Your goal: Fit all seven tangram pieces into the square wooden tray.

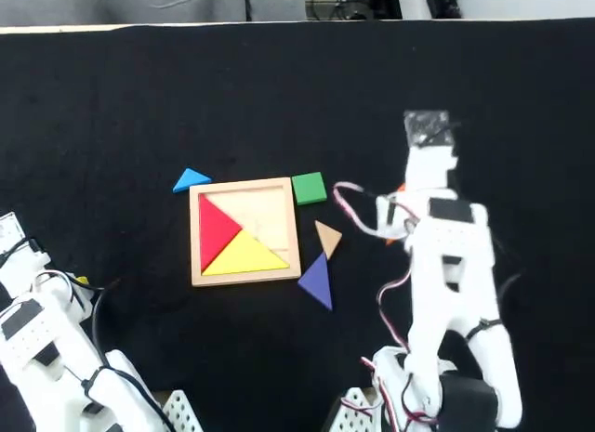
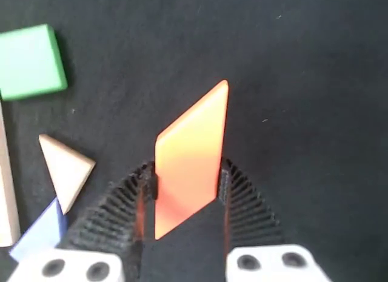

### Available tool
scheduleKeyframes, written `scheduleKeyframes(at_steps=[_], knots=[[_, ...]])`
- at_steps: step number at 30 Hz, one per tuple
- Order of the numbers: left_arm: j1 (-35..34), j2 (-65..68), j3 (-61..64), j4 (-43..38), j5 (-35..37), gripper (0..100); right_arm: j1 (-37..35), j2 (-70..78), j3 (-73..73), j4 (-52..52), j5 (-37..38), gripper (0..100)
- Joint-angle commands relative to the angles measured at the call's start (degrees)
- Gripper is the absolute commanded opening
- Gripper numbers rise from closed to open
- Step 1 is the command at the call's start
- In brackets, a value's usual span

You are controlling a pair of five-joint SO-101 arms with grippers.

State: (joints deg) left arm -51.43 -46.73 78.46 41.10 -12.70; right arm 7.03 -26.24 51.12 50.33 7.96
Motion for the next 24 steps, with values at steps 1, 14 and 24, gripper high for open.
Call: scheduleKeyframes(at_steps=[1, 14, 24], knots=[[0.4, -1.0, -1.5, -0.6, -0.4, 24, -1.2, -2.7, 2.0, -5.8, 0.9, 6.4], [0.4, -1.0, -1.5, -0.6, -0.4, 24, -6.4, -2.6, 24.0, -62.9, 7.0, 5.7], [0.4, -1.0, -1.5, -0.6, -0.4, 24, -4.9, -2.9, 29.8, -83.8, 3.2, 1.4]])
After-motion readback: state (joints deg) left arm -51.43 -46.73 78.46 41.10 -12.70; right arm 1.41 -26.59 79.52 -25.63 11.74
